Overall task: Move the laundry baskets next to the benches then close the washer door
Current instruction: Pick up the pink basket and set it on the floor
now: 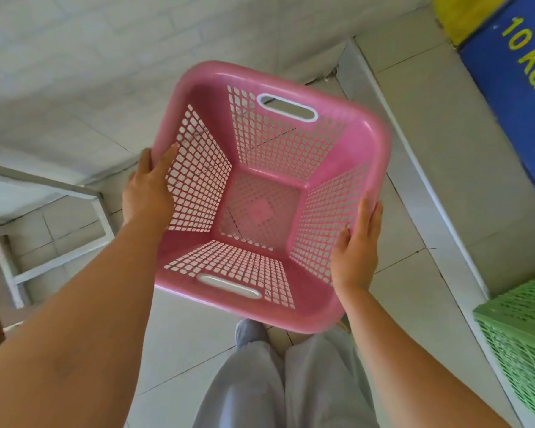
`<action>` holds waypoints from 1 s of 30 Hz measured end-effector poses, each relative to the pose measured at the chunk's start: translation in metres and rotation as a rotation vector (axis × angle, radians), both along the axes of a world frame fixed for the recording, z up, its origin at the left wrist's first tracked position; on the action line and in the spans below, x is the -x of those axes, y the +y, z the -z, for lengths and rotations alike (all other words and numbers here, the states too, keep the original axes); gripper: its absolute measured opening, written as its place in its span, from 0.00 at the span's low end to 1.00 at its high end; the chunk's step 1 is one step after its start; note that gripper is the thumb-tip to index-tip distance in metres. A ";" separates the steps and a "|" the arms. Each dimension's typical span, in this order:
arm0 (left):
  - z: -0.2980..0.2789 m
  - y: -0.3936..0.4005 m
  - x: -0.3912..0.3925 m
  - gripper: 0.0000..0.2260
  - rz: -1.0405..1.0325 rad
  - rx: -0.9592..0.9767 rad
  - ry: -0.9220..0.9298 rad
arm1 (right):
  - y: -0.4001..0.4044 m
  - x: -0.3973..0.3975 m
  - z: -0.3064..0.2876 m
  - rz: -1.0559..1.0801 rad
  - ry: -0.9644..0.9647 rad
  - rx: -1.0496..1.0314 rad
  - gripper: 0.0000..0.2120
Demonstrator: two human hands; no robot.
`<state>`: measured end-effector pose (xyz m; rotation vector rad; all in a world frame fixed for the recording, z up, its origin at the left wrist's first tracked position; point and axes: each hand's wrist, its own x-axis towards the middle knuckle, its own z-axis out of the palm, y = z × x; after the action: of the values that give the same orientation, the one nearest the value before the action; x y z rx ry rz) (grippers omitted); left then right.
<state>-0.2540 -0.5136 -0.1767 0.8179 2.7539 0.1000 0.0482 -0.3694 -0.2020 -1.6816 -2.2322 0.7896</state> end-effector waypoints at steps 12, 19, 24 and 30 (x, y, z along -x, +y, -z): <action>-0.011 -0.005 -0.038 0.30 0.052 0.149 -0.012 | 0.000 -0.001 -0.014 -0.110 -0.245 0.045 0.34; -0.064 -0.008 -0.094 0.28 0.105 0.241 -0.148 | -0.021 -0.048 -0.077 -0.231 -0.309 0.026 0.29; -0.121 -0.001 -0.152 0.26 0.207 0.195 -0.198 | -0.036 -0.100 -0.131 -0.172 -0.292 0.014 0.27; -0.180 0.009 -0.220 0.21 0.386 0.124 -0.218 | -0.062 -0.175 -0.189 -0.045 -0.269 0.029 0.26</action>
<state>-0.0345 -0.5044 0.0028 1.2057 2.3292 -0.0543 0.2233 -0.4317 -0.0129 -1.8533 -2.4525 0.6403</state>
